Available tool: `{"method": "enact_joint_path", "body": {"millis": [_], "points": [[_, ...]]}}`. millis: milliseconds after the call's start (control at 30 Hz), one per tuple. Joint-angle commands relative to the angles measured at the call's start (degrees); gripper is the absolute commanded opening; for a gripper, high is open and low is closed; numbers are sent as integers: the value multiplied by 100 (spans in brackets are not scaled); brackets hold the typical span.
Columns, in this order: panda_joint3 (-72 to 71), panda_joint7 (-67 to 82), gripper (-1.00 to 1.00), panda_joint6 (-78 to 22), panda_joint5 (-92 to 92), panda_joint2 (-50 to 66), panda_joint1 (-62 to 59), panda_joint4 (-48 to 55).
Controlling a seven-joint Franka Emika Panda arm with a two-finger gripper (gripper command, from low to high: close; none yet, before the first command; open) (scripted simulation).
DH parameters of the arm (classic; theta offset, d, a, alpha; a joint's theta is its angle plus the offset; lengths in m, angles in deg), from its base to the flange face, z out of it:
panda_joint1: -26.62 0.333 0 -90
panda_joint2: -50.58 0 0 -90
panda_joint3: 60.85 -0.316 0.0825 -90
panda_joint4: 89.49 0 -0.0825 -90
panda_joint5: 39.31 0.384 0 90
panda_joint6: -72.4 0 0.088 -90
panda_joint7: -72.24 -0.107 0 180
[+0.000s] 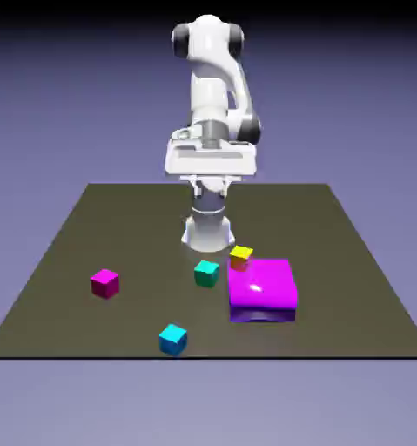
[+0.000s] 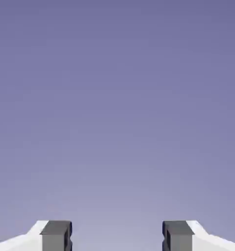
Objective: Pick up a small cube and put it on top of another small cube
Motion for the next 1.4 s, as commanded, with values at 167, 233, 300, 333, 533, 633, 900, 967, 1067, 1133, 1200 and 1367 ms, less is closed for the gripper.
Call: {"method": "enact_joint_path", "body": {"millis": [167,233,300,333,533,633,900,967,1067,1133,1200,1367], "points": [[1084,-1139,0,-845,1105,1246,-317,401],[1446,-1518,0,-1126,1473,1661,-422,535],[1807,-1898,0,-1408,1842,2077,-528,669],[1988,-2088,0,-1549,2026,2284,-581,735],[3072,-3226,0,-2394,3131,3530,-897,1136],[3606,-3786,0,-2809,3674,4143,-1053,1334],[2611,-2547,0,-2405,5417,5374,-1580,1670],[2596,-2528,-100,-2399,5443,5392,-1588,1675],[2880,-2882,-100,-2515,4945,5041,-1437,1579],[3165,-3237,-100,-2630,4447,4689,-1287,1483],[3449,-3591,-100,-2746,3949,4338,-1136,1387],[2925,-2816,-100,-2992,2906,3529,-848,901]]}}
